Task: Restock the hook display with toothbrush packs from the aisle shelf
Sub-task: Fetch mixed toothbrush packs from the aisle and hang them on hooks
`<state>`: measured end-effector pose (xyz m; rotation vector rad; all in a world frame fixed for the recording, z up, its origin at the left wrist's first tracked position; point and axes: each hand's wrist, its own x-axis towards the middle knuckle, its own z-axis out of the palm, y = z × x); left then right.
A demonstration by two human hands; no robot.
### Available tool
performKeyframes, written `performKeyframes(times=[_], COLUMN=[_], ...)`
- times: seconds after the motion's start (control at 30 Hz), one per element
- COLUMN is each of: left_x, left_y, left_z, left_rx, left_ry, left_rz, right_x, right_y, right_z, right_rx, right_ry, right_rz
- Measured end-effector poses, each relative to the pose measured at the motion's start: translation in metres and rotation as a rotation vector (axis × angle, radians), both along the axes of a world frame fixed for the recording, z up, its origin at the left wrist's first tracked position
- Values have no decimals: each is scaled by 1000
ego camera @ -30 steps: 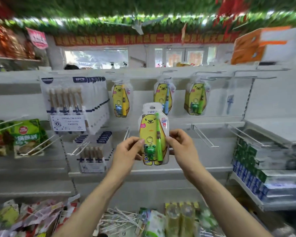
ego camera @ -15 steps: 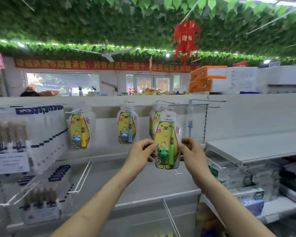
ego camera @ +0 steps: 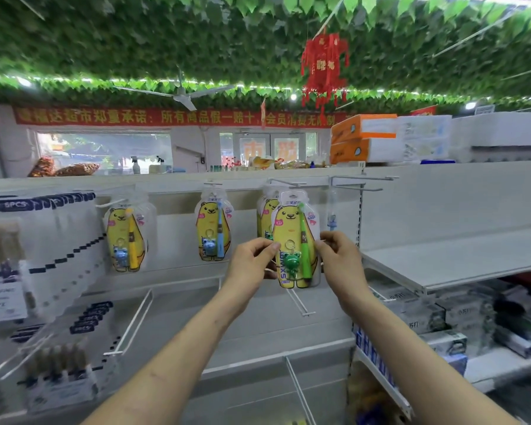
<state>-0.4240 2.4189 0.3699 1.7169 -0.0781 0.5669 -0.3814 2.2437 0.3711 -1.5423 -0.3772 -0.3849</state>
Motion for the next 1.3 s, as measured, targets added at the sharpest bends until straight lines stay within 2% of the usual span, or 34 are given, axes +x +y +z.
performKeyframes(times=[0.67, 0.83, 1.07, 1.3], left_x=[13, 47, 110, 158], left_y=[-12, 4, 31, 50], left_z=[0, -8, -14, -22], left_rx=[-120, -33, 296, 404], left_ry=[-19, -7, -7, -41], left_rz=[16, 106, 313, 464], right_x=[31, 62, 126, 188], right_y=[-1, 11, 36, 58], right_z=[-4, -8, -13, -21], right_rx=[-8, -81, -157, -171], right_ry=[15, 20, 109, 74], right_rz=[20, -14, 30, 80])
